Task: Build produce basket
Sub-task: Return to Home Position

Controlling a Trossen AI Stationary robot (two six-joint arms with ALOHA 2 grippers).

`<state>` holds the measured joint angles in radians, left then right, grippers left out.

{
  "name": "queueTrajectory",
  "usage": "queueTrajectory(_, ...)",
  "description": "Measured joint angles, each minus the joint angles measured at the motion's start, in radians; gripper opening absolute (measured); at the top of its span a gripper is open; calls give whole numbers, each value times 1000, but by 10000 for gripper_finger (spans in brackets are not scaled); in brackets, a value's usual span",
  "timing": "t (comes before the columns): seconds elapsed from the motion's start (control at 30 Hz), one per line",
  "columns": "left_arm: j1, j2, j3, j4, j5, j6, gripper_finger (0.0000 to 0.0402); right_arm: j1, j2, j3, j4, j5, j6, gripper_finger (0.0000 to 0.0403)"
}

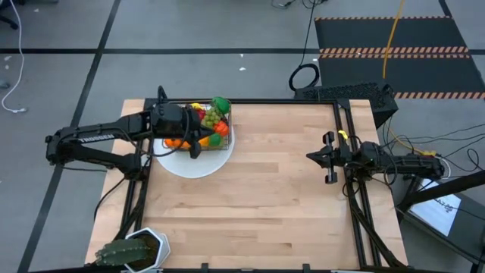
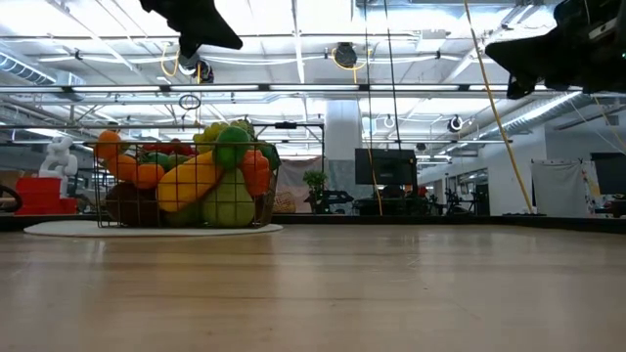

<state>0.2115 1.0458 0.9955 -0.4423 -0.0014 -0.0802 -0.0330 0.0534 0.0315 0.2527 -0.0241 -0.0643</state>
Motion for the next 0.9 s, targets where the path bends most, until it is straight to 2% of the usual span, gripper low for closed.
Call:
queueTrajectory(0.17, 0, 0, 0, 2, 0, -25, 3, 0, -52, -1, -90, 1, 0, 0)
queueTrajectory(0.7, 0, 0, -1, -2, 19, 34, 4, 0, -50, -1, -245, 26, 26, 0)
queueTrajectory(0.9, 2, -14, -63, 11, 42, 41, 8, -1, -32, -1, -254, 77, -13, 0)
